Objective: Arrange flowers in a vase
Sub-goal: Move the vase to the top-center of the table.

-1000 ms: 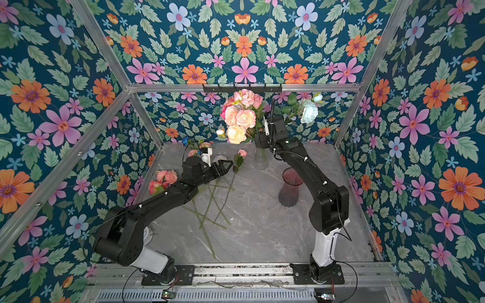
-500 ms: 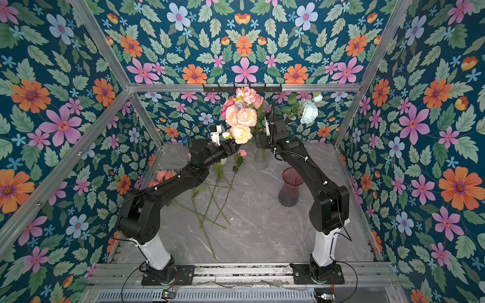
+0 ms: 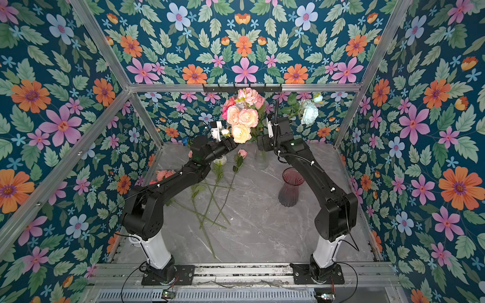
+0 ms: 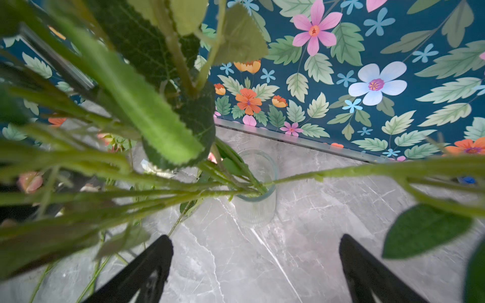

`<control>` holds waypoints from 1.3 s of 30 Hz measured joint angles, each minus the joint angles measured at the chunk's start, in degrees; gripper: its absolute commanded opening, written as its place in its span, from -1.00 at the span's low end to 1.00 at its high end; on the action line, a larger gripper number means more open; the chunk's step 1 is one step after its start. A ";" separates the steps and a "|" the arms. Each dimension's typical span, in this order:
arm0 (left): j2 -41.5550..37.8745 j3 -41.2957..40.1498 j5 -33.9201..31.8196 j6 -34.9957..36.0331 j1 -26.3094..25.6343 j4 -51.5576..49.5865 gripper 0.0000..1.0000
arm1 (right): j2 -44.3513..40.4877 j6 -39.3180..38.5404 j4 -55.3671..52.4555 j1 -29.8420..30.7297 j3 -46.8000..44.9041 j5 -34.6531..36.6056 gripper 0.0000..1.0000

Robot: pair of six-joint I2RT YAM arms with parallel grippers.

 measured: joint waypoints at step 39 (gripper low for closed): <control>-21.53 -18.38 -11.78 5.31 0.81 -13.31 0.86 | -40.68 19.91 -3.87 -20.72 -43.25 -9.81 0.97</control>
